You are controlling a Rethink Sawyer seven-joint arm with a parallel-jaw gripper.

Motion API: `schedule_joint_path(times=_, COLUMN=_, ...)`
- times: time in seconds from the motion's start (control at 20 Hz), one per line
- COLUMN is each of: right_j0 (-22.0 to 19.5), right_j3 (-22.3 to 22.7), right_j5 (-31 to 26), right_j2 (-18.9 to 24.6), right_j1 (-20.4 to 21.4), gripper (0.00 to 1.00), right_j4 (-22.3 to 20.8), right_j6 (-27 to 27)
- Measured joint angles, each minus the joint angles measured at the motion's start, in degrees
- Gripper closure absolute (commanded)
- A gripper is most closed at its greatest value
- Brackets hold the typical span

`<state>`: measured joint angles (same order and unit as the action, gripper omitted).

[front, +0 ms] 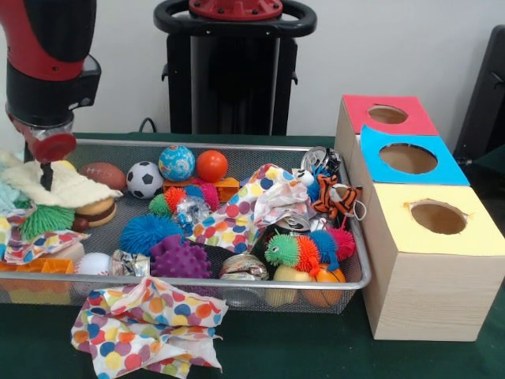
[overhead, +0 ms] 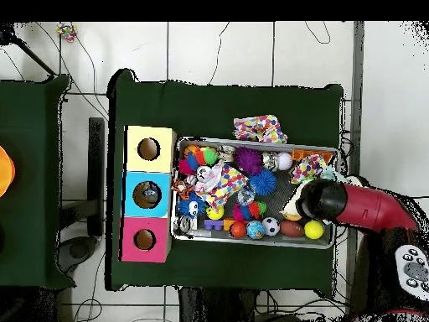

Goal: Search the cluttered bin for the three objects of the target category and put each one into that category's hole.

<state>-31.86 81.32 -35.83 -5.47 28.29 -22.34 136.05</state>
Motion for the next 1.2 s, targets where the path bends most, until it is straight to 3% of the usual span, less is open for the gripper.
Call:
schedule_joint_path(times=0.2, right_j0=-3.3, right_j3=2.9, right_j5=-0.7, right_j2=1.9, right_j1=-0.2, gripper=0.00, right_j4=7.3, right_j6=0.0)
schedule_joint_path(times=0.5, right_j0=-5.0, right_j3=6.1, right_j5=-0.9, right_j2=2.4, right_j1=-0.9, gripper=0.00, right_j4=13.4, right_j6=0.0)
schedule_joint_path(times=0.7, right_j0=-4.8, right_j3=7.7, right_j5=-0.9, right_j2=2.5, right_j1=-1.2, gripper=0.00, right_j4=15.2, right_j6=0.0)
schedule_joint_path(times=1.2, right_j0=-2.6, right_j3=7.8, right_j5=-0.9, right_j2=2.5, right_j1=-1.2, gripper=0.00, right_j4=15.1, right_j6=0.0)
